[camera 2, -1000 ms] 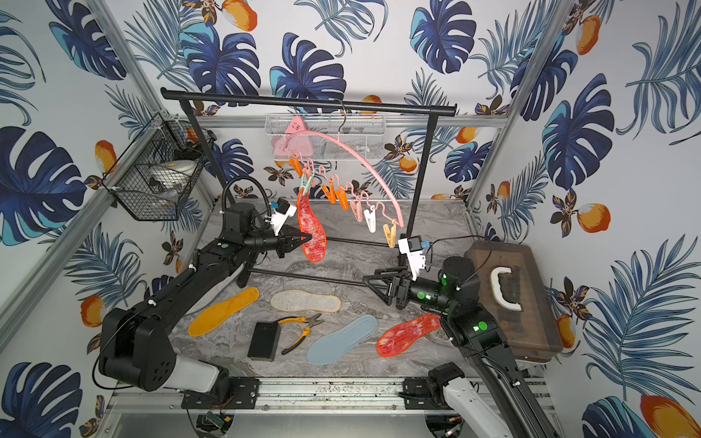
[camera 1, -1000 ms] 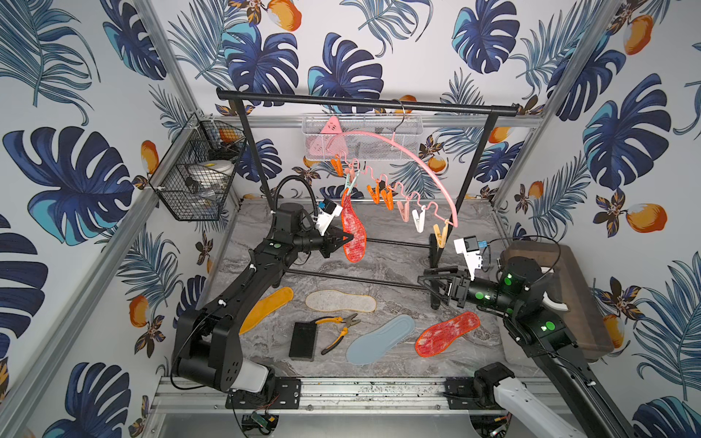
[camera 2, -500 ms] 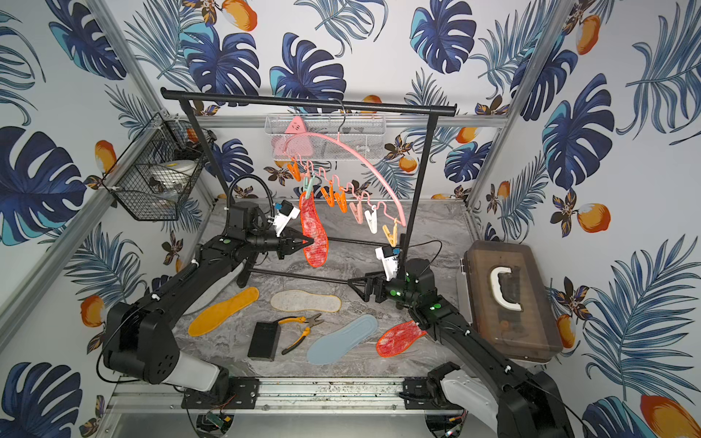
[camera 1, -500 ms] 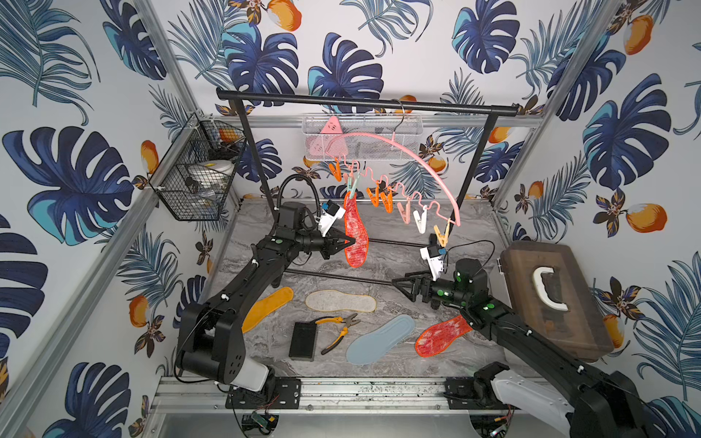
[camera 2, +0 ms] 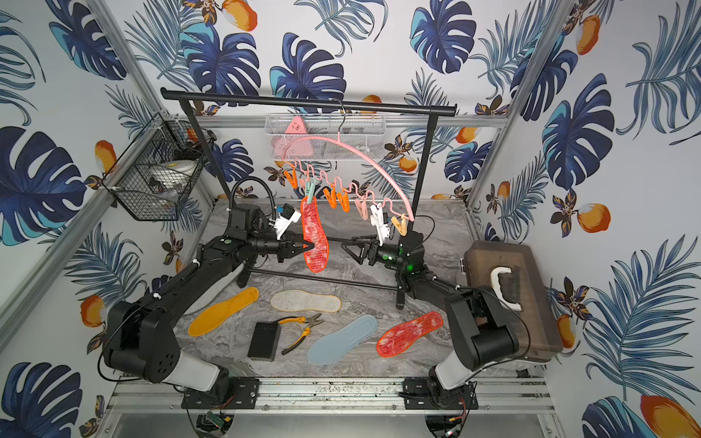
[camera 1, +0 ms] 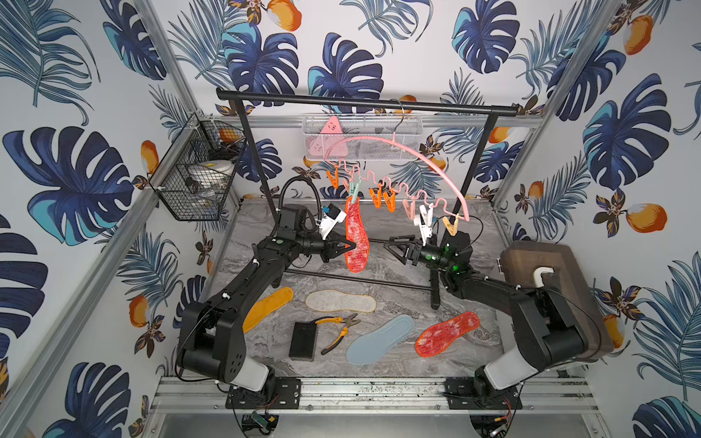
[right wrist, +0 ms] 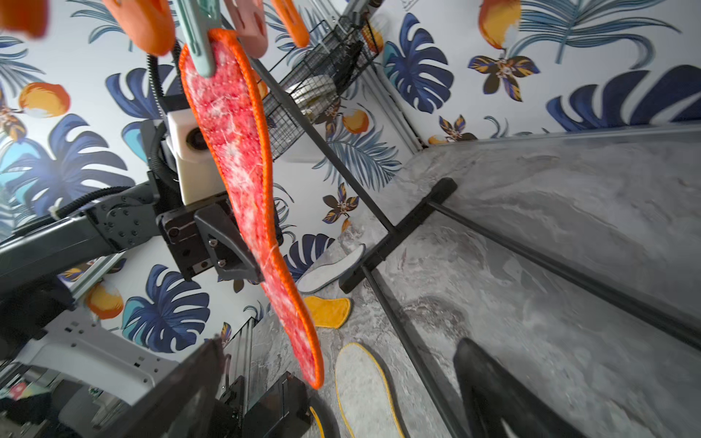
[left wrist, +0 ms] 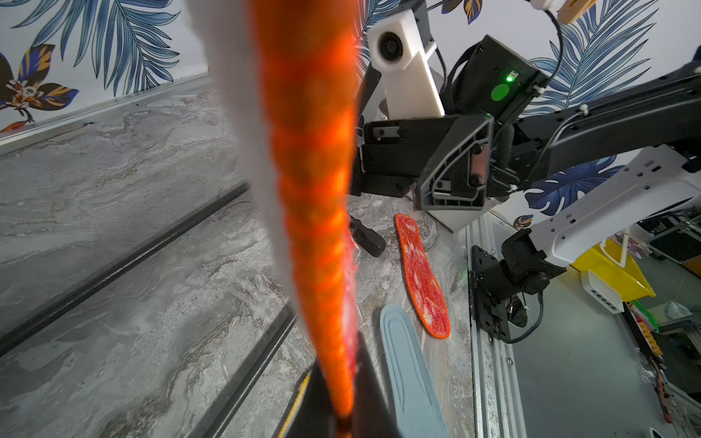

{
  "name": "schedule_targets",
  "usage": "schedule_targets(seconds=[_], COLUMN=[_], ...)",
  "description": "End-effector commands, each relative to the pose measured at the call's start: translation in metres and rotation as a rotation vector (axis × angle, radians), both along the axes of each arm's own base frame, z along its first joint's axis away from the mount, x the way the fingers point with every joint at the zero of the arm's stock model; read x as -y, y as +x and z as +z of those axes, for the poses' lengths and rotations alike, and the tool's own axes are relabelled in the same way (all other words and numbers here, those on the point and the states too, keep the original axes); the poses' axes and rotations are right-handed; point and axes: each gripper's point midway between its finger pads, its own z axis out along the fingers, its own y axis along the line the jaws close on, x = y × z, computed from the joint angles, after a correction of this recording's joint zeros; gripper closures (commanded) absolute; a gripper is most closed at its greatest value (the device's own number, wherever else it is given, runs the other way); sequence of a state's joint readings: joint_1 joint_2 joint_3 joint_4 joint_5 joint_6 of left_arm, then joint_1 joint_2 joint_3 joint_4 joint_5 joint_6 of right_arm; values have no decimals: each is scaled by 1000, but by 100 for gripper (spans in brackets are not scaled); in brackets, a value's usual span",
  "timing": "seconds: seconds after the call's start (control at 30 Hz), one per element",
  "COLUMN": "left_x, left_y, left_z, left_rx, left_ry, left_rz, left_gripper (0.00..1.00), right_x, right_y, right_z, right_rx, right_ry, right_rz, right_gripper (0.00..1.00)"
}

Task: Take the shoe insoles off the hanger
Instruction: Remove the insole from the hanger.

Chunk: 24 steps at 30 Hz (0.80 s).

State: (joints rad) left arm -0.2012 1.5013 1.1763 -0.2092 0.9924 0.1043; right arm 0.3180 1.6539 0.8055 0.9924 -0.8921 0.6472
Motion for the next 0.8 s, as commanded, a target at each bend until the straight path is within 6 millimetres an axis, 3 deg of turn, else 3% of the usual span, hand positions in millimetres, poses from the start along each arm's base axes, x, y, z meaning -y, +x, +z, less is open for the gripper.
schedule_targets(seconds=[0.0, 0.17, 0.27, 0.37, 0.43, 0.53, 0.77], left_x=[2, 4, 3, 4, 4, 9, 21], left_y=[-2, 2, 3, 3, 4, 0, -1], left_z=[8, 7, 4, -1, -2, -6, -7], left_rx=[6, -3, -4, -4, -6, -9, -48], left_ry=[-29, -26, -15, -10, -10, 5, -27], left_rz=[-25, -30, -31, -37, -47, -77, -119], left_gripper=[100, 100, 100, 100, 100, 100, 100], right_x=[-9, -25, -32, -36, -40, -42, -45], right_y=[5, 32, 34, 36, 44, 52, 47], right_z=[30, 41, 41, 61, 54, 60, 81], right_rx=[66, 1, 27, 77, 50, 35, 91], right_ry=[113, 232, 235, 249, 248, 263, 266], right_rz=[111, 221, 216, 234, 248, 262, 289], right_gripper=[10, 22, 21, 20, 21, 22, 20])
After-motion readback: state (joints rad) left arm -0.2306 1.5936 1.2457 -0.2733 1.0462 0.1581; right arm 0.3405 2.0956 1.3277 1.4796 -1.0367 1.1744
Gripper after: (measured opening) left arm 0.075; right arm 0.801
